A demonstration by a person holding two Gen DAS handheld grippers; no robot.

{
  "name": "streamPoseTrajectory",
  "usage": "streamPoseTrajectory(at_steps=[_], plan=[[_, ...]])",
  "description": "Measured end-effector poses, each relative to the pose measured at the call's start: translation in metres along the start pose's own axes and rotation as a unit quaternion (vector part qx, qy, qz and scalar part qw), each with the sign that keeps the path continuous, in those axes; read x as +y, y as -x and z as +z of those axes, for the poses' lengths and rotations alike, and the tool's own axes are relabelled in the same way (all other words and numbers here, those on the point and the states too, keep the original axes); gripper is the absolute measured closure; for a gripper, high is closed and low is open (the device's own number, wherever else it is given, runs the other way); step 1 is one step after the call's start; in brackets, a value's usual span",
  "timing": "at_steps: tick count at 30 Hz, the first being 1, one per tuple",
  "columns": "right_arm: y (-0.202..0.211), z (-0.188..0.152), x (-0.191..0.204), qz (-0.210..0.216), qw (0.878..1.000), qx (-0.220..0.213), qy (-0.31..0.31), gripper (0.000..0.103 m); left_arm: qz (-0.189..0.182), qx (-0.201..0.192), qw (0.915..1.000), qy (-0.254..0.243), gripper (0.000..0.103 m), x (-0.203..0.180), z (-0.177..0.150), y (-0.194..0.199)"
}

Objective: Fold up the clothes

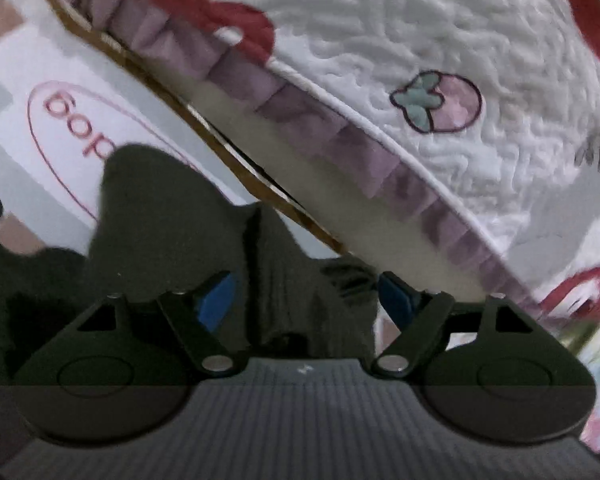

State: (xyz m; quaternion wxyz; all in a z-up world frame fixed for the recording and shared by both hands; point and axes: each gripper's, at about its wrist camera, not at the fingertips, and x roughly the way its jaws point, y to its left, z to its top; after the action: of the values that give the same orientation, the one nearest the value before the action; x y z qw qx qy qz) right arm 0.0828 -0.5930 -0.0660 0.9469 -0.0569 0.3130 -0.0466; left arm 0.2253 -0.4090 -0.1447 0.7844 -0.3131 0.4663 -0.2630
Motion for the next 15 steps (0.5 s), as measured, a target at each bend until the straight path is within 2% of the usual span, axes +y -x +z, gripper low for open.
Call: streamPoseTrajectory(at_steps=[3, 5, 6, 7, 8, 11, 15], plan=[[-0.002, -0.011, -0.012, 0.052, 0.998, -0.011, -0.031, 0.042, 0.038, 0.040, 0.9975, -0.043, 0.024, -0.008, -0.001, -0.016], [0.001, -0.015, -0.007, 0.071, 0.997, -0.040, -0.014, 0.042, 0.046, 0.049, 0.9959, -0.062, 0.025, -0.015, -0.001, -0.022], [0.003, -0.016, -0.002, 0.074, 0.996, -0.058, 0.001, 0.042, 0.044, 0.056, 0.9949, -0.072, 0.036, -0.018, 0.000, -0.025], [0.004, -0.017, 0.002, 0.082, 0.994, -0.072, 0.011, 0.042, 0.036, 0.065, 0.9936, -0.085, 0.077, -0.021, 0.001, -0.028], [0.003, -0.016, 0.004, 0.094, 0.992, -0.079, 0.015, 0.042, 0.030, 0.075, 0.9919, -0.098, 0.096, -0.025, 0.003, -0.031], [-0.002, -0.018, 0.008, 0.097, 0.992, -0.080, 0.021, 0.042, 0.025, 0.064, 0.9871, -0.145, 0.094, -0.040, 0.005, -0.032], [-0.016, -0.024, 0.007, 0.051, 0.997, -0.045, 0.037, 0.042, 0.020, 0.033, 0.9711, -0.235, 0.094, -0.078, -0.010, -0.025]])
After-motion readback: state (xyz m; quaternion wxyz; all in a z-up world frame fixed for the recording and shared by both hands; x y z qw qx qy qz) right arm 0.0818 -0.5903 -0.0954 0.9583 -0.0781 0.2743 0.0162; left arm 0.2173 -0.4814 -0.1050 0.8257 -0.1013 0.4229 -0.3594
